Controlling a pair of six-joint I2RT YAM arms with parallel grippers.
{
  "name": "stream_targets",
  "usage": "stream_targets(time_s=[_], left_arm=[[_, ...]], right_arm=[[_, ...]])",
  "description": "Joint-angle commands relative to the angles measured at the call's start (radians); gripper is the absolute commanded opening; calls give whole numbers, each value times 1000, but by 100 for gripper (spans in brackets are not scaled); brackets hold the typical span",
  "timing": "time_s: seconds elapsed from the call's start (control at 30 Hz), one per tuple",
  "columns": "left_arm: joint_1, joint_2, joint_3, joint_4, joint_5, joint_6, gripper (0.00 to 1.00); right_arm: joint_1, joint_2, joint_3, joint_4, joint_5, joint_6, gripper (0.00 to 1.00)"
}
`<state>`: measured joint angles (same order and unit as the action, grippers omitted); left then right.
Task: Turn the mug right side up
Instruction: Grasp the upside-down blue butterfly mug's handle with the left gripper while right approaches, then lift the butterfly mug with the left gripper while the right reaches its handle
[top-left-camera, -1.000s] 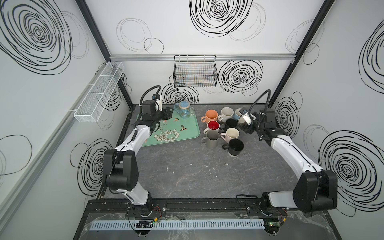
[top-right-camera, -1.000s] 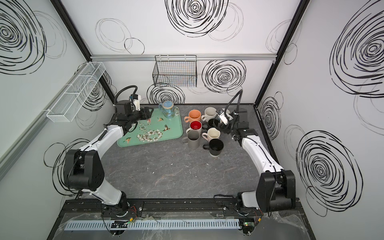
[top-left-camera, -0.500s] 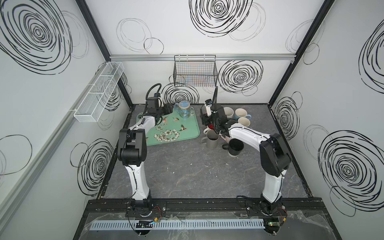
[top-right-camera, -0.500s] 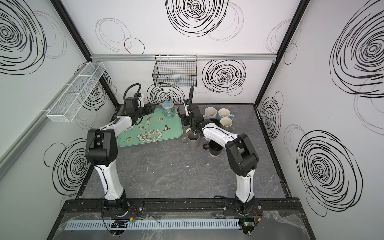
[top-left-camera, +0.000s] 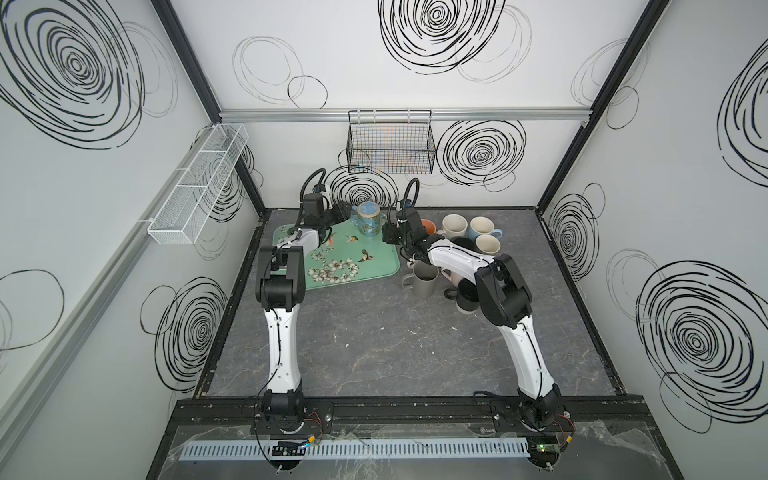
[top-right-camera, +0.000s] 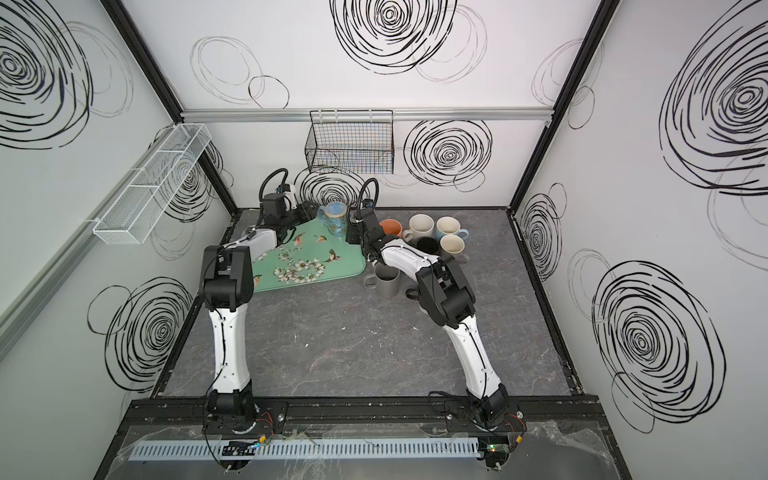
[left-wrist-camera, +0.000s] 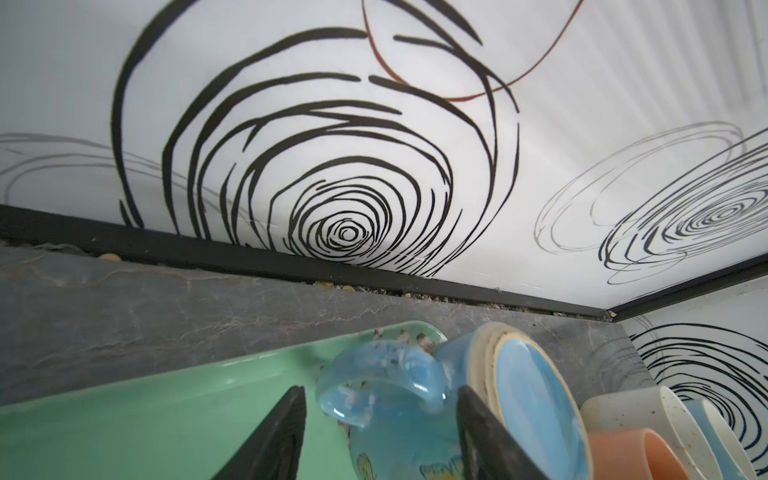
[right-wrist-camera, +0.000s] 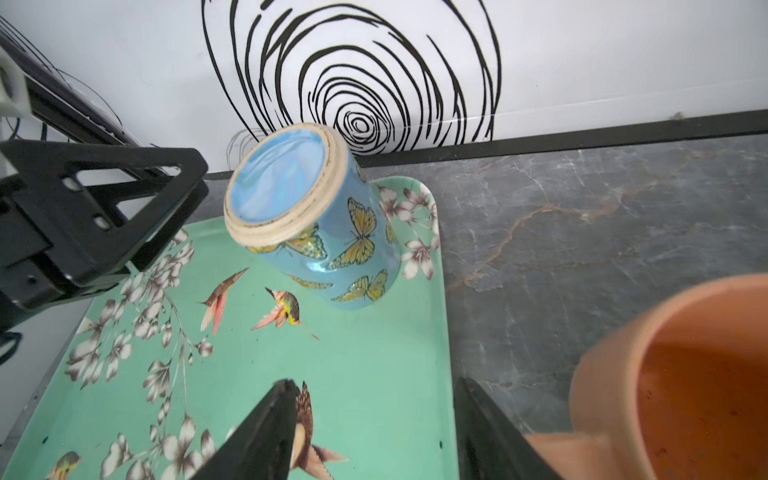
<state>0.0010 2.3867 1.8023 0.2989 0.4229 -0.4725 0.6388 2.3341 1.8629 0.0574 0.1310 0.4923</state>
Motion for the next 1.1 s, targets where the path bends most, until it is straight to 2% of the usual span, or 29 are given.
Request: stream_targets(time_s=[0.0, 0.27, 0.43, 0.57, 0.7, 0.87, 0.93, 1.07], left_arm=[[-20, 80, 142, 62, 50, -33, 60], [-38, 266, 443, -63, 64, 0, 61], [-37, 294, 458, -98, 172, -9, 60], [-34, 241, 353, -45, 289, -47, 57], [-37, 116, 146, 3, 313, -48, 57], [-52, -72, -161, 89, 294, -37, 55], [-70, -140, -261, 91, 268, 6, 56], [-90, -253, -387, 50, 187, 90, 56]], right_arm=[[-8, 54, 94, -1, 10, 32, 64], [-20, 115, 158, -2, -23, 32, 64], [-34, 109, 157, -6, -64, 27, 64], [-40, 89, 155, -17, -92, -3, 64], [-43, 63, 148, -37, -112, -31, 65], [-48, 28, 136, -84, -149, -35, 65], [-48, 2, 110, -92, -158, -35, 65], [-44, -76, 9, -63, -164, -44, 65]])
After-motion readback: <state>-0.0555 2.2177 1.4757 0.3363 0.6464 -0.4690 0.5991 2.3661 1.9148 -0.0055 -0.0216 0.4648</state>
